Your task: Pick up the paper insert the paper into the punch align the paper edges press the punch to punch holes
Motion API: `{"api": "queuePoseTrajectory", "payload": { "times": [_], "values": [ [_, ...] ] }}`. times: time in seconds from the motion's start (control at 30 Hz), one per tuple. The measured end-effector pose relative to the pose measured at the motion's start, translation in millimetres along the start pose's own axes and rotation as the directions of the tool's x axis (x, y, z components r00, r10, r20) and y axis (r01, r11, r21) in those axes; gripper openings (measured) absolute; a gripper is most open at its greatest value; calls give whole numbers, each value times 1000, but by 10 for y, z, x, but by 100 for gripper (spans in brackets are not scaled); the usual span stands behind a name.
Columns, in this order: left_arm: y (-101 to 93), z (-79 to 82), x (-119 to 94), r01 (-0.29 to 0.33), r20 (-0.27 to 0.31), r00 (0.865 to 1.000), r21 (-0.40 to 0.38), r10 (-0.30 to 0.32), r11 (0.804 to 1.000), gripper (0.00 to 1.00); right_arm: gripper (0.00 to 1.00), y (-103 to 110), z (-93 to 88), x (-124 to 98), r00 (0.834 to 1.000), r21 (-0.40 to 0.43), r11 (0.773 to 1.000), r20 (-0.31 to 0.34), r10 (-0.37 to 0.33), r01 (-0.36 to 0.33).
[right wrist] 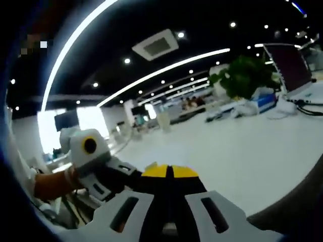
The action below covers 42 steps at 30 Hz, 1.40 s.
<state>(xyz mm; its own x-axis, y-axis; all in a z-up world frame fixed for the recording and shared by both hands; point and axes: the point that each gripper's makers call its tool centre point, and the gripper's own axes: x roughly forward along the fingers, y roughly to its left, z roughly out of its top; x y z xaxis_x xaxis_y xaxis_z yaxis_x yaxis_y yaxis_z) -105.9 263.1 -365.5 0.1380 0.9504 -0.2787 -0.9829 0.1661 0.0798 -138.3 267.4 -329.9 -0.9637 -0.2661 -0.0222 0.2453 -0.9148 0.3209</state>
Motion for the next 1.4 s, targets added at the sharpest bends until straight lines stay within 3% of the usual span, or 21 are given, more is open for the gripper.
{"api": "queuePoseTrajectory", "payload": {
  "times": [0.1,0.2,0.23,0.43,0.8,0.87,1.07,1.4],
  "values": [
    [0,3,-1,0,0,1000,0,0,1000,24,2,-19,-6,-9,1000,43,999,17,3,-4],
    [3,4,-2,-1,0,1000,0,1,1000,24,2,-88,-127,-10,1000,79,997,7,-10,10],
    [7,6,-4,-3,1,1000,-1,3,1000,24,2,-105,-96,-26,999,96,995,36,-2,-1],
    [14,6,-8,-4,0,1000,-4,4,1000,24,2,-140,-101,-49,998,116,993,57,-5,-1],
    [9,4,-2,-5,0,1000,-5,5,1000,25,3,-97,-80,-55,999,73,997,51,-1,-3],
    [8,5,0,-3,1,1000,-9,3,1000,25,3,-69,-23,-53,998,119,993,63,17,-24],
    [5,7,3,-3,2,1000,-10,3,1000,25,3,92,132,-13,996,59,997,86,39,-45],
    [6,10,-1,-2,3,1000,-12,2,1000,25,4,121,151,14,996,33,999,81,27,-30]
  ]
}}
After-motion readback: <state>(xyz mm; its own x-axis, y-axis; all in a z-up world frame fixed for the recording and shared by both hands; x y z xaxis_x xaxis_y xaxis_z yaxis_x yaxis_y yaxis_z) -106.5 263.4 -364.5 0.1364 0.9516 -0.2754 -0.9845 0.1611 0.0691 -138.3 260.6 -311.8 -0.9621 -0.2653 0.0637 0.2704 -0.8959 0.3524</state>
